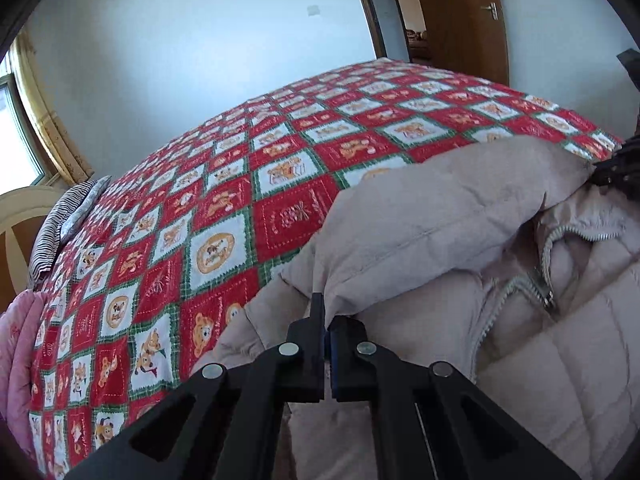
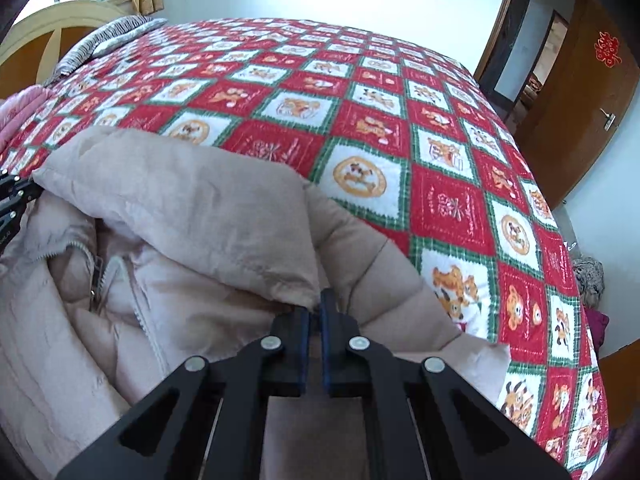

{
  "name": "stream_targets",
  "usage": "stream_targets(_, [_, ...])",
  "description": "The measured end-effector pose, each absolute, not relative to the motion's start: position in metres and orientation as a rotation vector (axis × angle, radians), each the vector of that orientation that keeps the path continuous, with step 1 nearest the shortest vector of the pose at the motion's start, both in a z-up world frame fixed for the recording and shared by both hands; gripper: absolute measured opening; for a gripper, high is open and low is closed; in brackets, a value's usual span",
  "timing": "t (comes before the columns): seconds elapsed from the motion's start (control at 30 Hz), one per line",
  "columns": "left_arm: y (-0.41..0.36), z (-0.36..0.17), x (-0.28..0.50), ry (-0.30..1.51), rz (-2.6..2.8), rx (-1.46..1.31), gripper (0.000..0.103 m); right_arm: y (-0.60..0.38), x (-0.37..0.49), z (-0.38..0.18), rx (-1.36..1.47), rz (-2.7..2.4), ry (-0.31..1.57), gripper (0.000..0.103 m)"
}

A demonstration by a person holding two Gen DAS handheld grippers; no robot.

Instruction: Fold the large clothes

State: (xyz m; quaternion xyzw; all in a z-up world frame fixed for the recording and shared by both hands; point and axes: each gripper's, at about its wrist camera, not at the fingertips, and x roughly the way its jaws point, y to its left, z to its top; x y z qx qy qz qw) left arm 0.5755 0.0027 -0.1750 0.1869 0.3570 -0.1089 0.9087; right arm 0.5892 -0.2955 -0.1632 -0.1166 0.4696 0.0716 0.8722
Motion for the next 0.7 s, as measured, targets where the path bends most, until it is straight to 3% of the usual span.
stream_targets(0.13, [0.003,-0.184,0.578,0.755,-0.215,0.387,0.001,-0.297,0.586,-0.156,-0.217,0.187,0.999,0.008])
stream_targets(0.2, [0.003,-0.185,0.579,0.756,-0.218,0.384,0.001,-0.299,0.581,-0.149,-0.198,0.199,1.012,0.024])
stream_targets(0.23, [0.003,-0.186,0.579,0.757,-0.219,0.386,0.001,-0.300,0.577,-0.141,-0.177,0.209,1.000,0.044])
stream_targets(0.27, [0.003,-0.186,0.579,0.758,-0.218,0.388,0.001,-0.301,0.572,-0.134,-0.160,0.207,0.978,0.054])
stream_targets(0.53, [-0.002,-0.191,0.579,0.745,-0.186,0.414,0.001,-0.273,0.597,-0.114,0.026,0.122,0.823,0.056])
stream_targets(0.7, [-0.002,-0.179,0.565,0.679,-0.155,0.432,0.004,-0.247,0.636,-0.153,0.045,0.101,0.909,0.056])
